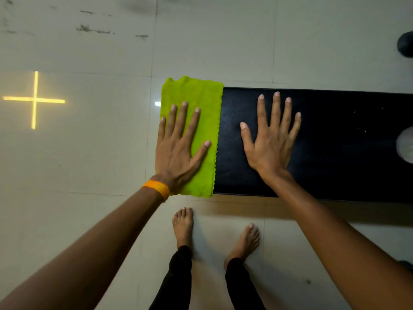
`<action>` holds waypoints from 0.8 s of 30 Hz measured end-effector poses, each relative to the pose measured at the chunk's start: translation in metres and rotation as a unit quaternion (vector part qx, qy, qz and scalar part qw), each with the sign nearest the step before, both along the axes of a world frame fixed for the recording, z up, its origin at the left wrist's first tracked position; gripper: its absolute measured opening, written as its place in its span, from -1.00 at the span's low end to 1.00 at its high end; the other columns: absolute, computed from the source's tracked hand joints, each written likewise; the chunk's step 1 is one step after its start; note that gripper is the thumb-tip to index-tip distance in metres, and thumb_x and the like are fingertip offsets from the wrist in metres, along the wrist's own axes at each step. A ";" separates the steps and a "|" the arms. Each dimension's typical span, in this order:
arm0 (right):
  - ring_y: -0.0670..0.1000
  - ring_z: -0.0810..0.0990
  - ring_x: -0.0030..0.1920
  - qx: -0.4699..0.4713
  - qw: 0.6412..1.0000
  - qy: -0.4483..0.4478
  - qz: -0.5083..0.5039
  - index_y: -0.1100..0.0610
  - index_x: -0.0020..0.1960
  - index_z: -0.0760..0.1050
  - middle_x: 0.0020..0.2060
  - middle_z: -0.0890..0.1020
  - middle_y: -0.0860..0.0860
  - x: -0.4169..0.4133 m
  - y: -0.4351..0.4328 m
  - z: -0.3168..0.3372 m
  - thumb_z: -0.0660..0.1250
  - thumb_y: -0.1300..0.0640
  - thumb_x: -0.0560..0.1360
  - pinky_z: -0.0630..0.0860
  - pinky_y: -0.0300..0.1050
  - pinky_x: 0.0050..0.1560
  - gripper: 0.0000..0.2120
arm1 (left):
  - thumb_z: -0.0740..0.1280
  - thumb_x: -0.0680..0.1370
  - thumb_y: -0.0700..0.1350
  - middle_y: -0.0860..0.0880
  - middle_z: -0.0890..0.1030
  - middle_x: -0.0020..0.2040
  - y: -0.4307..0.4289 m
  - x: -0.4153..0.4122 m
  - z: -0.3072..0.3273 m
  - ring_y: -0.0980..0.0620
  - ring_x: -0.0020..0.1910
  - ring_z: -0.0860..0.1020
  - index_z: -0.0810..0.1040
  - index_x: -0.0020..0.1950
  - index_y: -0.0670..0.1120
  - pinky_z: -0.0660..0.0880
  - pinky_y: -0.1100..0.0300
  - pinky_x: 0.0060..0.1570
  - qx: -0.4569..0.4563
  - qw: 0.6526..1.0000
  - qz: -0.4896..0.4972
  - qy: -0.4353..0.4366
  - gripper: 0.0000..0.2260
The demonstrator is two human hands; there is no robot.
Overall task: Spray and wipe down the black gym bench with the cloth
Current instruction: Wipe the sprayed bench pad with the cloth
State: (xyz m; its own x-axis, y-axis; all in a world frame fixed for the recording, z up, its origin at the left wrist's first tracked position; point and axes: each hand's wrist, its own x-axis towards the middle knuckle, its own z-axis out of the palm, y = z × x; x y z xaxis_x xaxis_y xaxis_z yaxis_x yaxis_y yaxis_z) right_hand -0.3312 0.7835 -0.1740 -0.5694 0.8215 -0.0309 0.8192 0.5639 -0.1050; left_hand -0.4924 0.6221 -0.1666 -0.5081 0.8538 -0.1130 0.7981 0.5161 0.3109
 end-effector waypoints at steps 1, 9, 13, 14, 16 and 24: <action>0.22 -0.04 0.64 0.002 1.000 0.000 0.002 0.01 0.65 0.00 0.65 0.02 0.13 0.000 0.000 0.000 -0.03 -0.29 0.65 -0.05 0.34 0.57 -0.33 | 0.04 0.63 0.31 -0.05 0.00 0.68 0.011 -0.011 -0.002 -0.11 0.66 -0.09 0.05 0.67 0.05 -0.08 -0.12 0.62 0.001 1.000 0.011 -0.001 -0.33; 0.22 -0.03 0.63 -0.016 1.000 0.010 0.005 0.01 0.65 0.03 0.64 0.03 0.13 0.001 0.001 0.006 -0.04 -0.30 0.65 -0.05 0.33 0.58 -0.33 | 0.03 0.63 0.36 -0.08 -0.04 0.69 0.025 -0.011 -0.003 -0.17 0.66 -0.12 0.03 0.67 0.10 -0.07 -0.23 0.59 -0.016 0.999 0.030 0.015 -0.33; 0.22 0.00 0.63 -0.029 0.999 0.015 0.038 0.02 0.64 0.06 0.64 0.05 0.14 0.015 0.002 0.009 -0.01 -0.27 0.65 -0.02 0.28 0.59 -0.34 | 0.00 0.62 0.39 -0.13 -0.05 0.68 -0.017 0.061 0.000 -0.22 0.65 -0.13 0.01 0.67 0.08 -0.08 -0.31 0.57 -0.052 0.997 0.001 0.054 -0.31; 0.21 0.00 0.63 -0.032 0.998 0.019 0.050 0.02 0.64 0.07 0.64 0.05 0.13 0.021 0.004 0.009 -0.02 -0.25 0.65 -0.01 0.26 0.59 -0.36 | -0.01 0.62 0.39 -0.13 -0.04 0.68 -0.021 0.069 -0.001 -0.23 0.65 -0.12 0.03 0.67 0.08 -0.06 -0.33 0.56 -0.052 0.997 -0.006 0.060 -0.31; 0.20 0.01 0.63 -0.034 0.996 0.031 0.072 0.02 0.64 0.09 0.64 0.07 0.13 0.033 0.007 0.008 -0.01 -0.19 0.67 0.02 0.23 0.60 -0.40 | -0.04 0.62 0.39 -0.12 -0.02 0.68 -0.007 0.061 -0.002 -0.23 0.65 -0.10 0.03 0.67 0.10 -0.05 -0.34 0.55 -0.053 0.997 -0.016 0.059 -0.33; 0.18 0.06 0.63 -0.041 0.994 0.080 0.057 0.08 0.63 0.14 0.63 0.12 0.16 0.053 0.010 0.008 0.05 -0.05 0.69 0.02 0.13 0.61 -0.46 | -0.08 0.62 0.40 -0.11 -0.05 0.68 0.076 0.050 -0.001 -0.29 0.64 -0.12 -0.02 0.67 0.14 -0.10 -0.39 0.53 -0.052 0.996 -0.007 0.071 -0.34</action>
